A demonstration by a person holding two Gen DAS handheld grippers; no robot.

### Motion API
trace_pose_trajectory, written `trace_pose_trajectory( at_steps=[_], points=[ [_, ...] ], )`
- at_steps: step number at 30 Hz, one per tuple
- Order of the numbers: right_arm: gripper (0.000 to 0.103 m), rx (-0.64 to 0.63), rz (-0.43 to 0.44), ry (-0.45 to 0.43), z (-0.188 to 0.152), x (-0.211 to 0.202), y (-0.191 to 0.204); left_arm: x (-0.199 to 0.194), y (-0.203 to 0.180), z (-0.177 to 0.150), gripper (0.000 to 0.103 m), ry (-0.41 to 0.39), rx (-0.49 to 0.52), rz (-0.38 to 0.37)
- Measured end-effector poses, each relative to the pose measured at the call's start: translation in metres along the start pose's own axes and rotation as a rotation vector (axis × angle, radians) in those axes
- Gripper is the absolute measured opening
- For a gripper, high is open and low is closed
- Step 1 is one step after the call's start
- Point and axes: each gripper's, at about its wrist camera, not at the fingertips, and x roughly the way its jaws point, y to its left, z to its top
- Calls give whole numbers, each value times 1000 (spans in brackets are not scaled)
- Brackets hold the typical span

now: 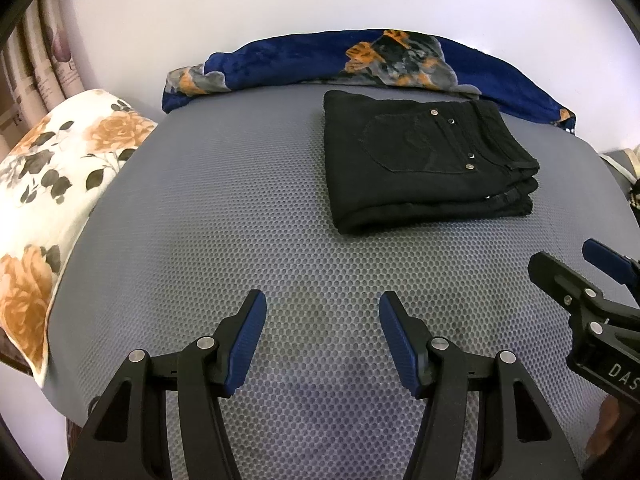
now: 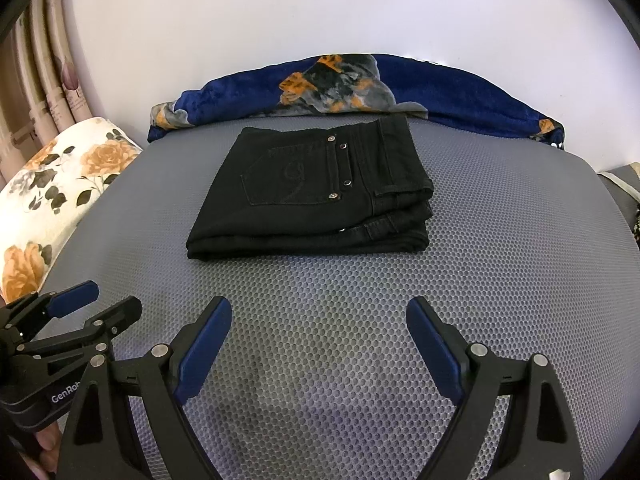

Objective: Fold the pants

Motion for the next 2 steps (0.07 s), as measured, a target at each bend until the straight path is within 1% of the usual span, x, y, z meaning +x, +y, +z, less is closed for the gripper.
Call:
trace_pose_trajectory(
  at_steps=[2],
  points=[
    [87, 1, -1, 2, -1, 1, 0, 1, 0, 0, 60, 5, 1, -1]
  ],
)
